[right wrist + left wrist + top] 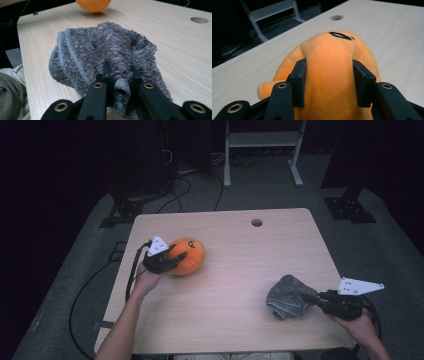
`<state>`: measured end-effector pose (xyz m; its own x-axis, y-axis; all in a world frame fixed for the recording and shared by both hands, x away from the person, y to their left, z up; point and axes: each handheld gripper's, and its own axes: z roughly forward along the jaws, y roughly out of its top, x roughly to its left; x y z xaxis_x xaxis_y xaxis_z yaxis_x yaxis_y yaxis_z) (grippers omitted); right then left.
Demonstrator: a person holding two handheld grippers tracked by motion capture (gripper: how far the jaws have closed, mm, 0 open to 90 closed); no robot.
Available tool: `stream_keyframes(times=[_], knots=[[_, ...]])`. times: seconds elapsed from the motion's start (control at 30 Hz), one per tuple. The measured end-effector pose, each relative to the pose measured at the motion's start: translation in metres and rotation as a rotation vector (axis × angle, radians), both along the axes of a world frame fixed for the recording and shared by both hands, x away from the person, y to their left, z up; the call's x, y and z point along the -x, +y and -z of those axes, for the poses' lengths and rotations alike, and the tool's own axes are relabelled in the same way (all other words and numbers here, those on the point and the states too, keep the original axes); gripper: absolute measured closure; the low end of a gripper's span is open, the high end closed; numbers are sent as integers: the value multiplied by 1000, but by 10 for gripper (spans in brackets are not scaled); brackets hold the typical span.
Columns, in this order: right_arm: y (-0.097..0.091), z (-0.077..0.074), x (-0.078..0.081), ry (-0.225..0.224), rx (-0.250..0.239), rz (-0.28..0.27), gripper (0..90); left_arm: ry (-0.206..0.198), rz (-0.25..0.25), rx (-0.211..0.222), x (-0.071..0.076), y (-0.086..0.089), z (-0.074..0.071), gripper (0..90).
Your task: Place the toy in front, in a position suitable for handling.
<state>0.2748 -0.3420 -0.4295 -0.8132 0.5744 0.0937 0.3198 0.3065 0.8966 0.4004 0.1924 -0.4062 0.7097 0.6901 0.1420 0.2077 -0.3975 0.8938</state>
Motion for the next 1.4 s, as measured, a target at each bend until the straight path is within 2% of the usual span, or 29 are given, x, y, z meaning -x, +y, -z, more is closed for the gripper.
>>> stream_keyframes(times=[0.33,0.5,0.63,0.9,1.07,1.13,1.23,1.4], knots=[[3,-16,2,-54,-22,-21,816,-4,227,-29,37,-72,1,527],[7,-20,4,-64,-25,-37,816,7,311,-39,51,-103,6,527],[13,-24,5,-80,-19,-64,816,28,363,-64,59,-121,12,524],[33,-28,0,-94,-18,-159,815,32,413,-55,73,-141,17,524],[53,-26,-8,-97,24,-206,811,34,430,-49,78,-144,17,522],[61,-22,-12,-91,58,-213,805,32,424,-48,80,-145,18,519],[68,-16,-16,-86,75,-201,775,44,410,-36,81,-144,19,515],[76,-14,-16,-94,83,-173,625,53,393,-33,81,-143,19,505]])
